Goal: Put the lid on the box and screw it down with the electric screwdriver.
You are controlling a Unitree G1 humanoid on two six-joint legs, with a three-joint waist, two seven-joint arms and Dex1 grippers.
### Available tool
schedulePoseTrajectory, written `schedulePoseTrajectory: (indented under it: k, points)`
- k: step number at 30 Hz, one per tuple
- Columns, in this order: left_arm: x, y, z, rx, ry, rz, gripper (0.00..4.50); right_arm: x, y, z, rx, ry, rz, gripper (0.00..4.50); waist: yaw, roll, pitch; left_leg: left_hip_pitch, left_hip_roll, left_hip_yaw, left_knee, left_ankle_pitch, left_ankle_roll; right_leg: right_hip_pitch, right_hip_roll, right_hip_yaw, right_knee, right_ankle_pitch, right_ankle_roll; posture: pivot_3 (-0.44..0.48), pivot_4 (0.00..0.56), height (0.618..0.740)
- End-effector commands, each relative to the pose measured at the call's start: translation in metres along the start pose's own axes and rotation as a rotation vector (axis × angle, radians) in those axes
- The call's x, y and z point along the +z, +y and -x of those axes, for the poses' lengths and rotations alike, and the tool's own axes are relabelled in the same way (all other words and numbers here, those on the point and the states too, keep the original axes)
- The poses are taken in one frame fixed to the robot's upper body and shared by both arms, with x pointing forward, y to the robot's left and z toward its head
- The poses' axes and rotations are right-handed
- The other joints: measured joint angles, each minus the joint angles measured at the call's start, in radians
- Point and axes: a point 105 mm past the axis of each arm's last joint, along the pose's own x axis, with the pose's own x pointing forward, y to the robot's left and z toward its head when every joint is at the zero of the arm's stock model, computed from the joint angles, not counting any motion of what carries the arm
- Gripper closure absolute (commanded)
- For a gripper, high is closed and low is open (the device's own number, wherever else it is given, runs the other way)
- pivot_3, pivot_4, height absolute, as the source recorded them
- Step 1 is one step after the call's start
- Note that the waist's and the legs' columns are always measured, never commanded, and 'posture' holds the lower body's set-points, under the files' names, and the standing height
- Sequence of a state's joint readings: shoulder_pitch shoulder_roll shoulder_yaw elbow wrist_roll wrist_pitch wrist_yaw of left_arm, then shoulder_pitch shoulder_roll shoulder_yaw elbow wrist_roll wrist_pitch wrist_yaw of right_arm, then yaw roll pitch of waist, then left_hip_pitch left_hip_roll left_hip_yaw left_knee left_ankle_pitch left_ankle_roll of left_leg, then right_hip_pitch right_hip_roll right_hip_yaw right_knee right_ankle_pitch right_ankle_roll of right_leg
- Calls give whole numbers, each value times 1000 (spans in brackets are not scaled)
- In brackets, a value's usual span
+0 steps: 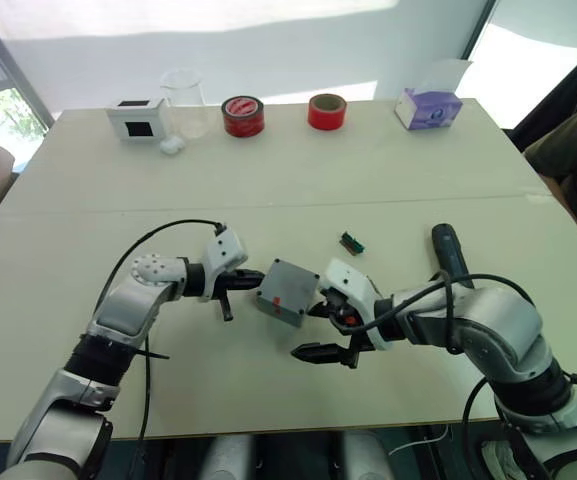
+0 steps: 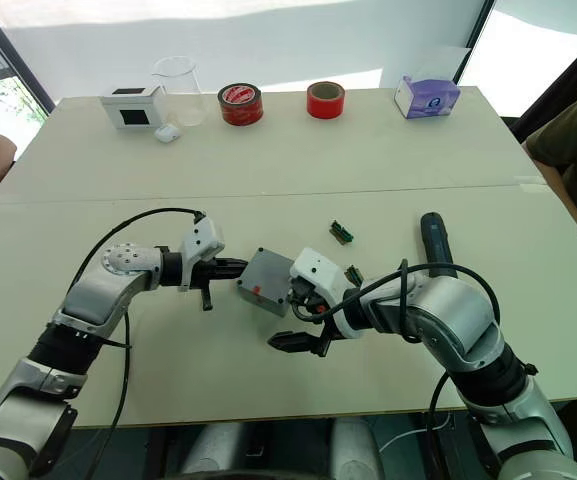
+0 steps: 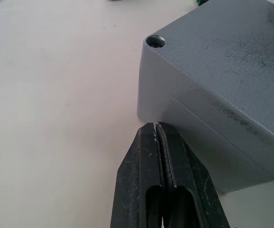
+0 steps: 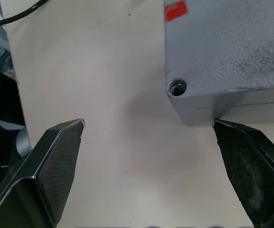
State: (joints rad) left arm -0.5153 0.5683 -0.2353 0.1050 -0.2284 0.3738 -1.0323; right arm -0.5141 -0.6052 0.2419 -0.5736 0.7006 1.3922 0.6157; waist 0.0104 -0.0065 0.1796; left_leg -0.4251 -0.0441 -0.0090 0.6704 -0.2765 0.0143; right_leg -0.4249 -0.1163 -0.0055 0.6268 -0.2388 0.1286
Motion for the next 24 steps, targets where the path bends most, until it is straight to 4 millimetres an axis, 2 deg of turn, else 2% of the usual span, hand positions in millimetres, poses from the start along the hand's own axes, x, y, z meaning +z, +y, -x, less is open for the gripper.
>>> schedulePoseTrajectory:
  k: [1, 3, 4, 7, 10, 16, 19, 24]
  points:
    - [7, 7, 7, 34, -19, -36, 4500, 9, 2, 13, -26, -36, 45, 67, 0, 0, 0, 0, 0, 0, 0, 0, 0, 0, 0, 0, 0, 0, 0, 0, 150, 740]
    - [5, 8, 10, 43, -13, -36, 4500, 9, 2, 16, -34, -35, 48, 67, -1, 0, 0, 0, 0, 0, 0, 0, 0, 0, 0, 0, 0, 0, 0, 0, 150, 740]
    - [-1, 7, 19, 54, 5, -12, 4500, 8, -11, 24, -106, -21, 93, 67, -1, 0, 0, 0, 0, 0, 0, 0, 0, 0, 0, 0, 1, 0, 0, 0, 150, 740]
    - [-12, -15, 34, 10, 41, 53, 4500, 9, -43, 38, -233, 4, 196, 67, -10, 0, 0, 0, 0, 0, 1, 0, 1, 0, 0, 0, 1, 0, 0, 0, 150, 740]
    - [-16, -37, 37, -49, 69, 86, 4500, 7, -56, 31, -226, 28, 286, 67, -24, 0, 0, 0, 1, 1, 2, -1, 1, 0, 0, 0, 1, -1, 1, 0, 150, 740]
    - [-18, -46, 36, -33, 67, 123, 4500, 10, -57, 17, -131, 13, 400, 67, -20, 0, 0, 0, 2, 1, 7, -1, 2, 0, 1, 0, 2, -2, 1, 0, 150, 740]
    - [-13, -50, 30, -34, 46, 124, 4500, 17, -51, 8, -70, -11, 437, 67, -21, 0, 0, -1, 2, 1, 10, -1, 2, 1, 1, 0, 3, -2, 1, 0, 150, 740]
    - [-9, -47, 24, -8, 22, 118, 4500, 19, -46, -2, -37, -26, 450, 67, -20, 0, 0, -1, 2, 0, 10, -1, 2, 1, 1, 0, 4, -2, 1, 0, 150, 740]
